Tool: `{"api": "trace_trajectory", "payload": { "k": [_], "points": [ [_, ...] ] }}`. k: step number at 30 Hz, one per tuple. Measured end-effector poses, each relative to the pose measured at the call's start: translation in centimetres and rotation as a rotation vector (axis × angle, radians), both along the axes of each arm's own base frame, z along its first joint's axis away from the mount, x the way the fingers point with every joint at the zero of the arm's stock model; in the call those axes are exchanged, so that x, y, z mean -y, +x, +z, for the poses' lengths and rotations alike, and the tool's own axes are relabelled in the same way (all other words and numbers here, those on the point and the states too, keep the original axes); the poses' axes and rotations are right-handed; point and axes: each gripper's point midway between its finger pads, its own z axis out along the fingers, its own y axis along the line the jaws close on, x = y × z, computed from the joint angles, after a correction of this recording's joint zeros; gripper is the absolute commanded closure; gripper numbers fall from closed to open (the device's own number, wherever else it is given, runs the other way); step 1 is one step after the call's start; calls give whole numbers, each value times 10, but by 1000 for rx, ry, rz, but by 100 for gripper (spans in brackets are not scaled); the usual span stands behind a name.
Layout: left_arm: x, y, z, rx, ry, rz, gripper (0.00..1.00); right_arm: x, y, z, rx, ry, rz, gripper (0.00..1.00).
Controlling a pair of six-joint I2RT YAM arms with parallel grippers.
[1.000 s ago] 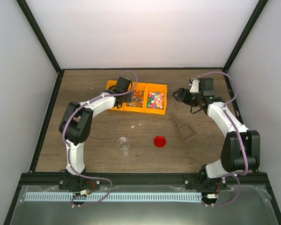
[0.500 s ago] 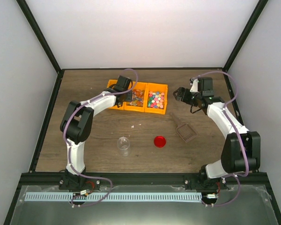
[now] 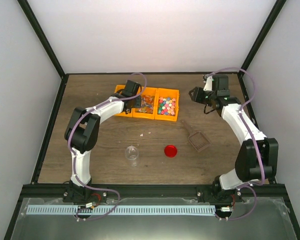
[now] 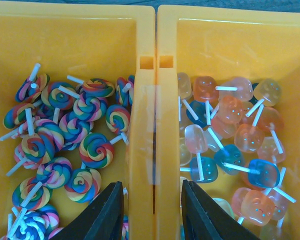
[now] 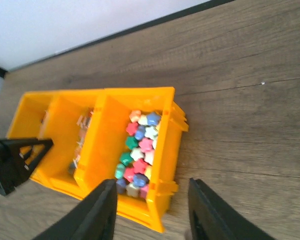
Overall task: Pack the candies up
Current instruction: Adjust the storage box at the center of the board.
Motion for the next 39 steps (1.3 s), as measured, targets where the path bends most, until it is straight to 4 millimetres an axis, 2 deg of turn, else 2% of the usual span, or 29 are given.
{"api": "trace_trajectory", "payload": {
  "k": [4,6,12,27,31,34,39],
  "points": [
    [0,0,0,-2,-16,18,84,1,-4,-10,-30,-11,1,65],
    [1,0,0,-2,-12,11,90,1,-7,-16,-45,-14,2,64],
    [1,0,0,-4,-20,22,94,3,-20,-40,-108,-21,-1,58],
    [-1,11,1,-36,-25,133,94,3,-21,-42,-115,-20,-3,54],
    [0,10,0,-42,-27,146,93,6,-20,-42,-115,-29,-16,46],
    [0,10,0,-44,-26,147,88,9,-20,-44,-116,-45,-31,42],
    [0,10,0,-45,-25,145,67,12,-26,-54,-143,-58,-38,36]
  ]
}}
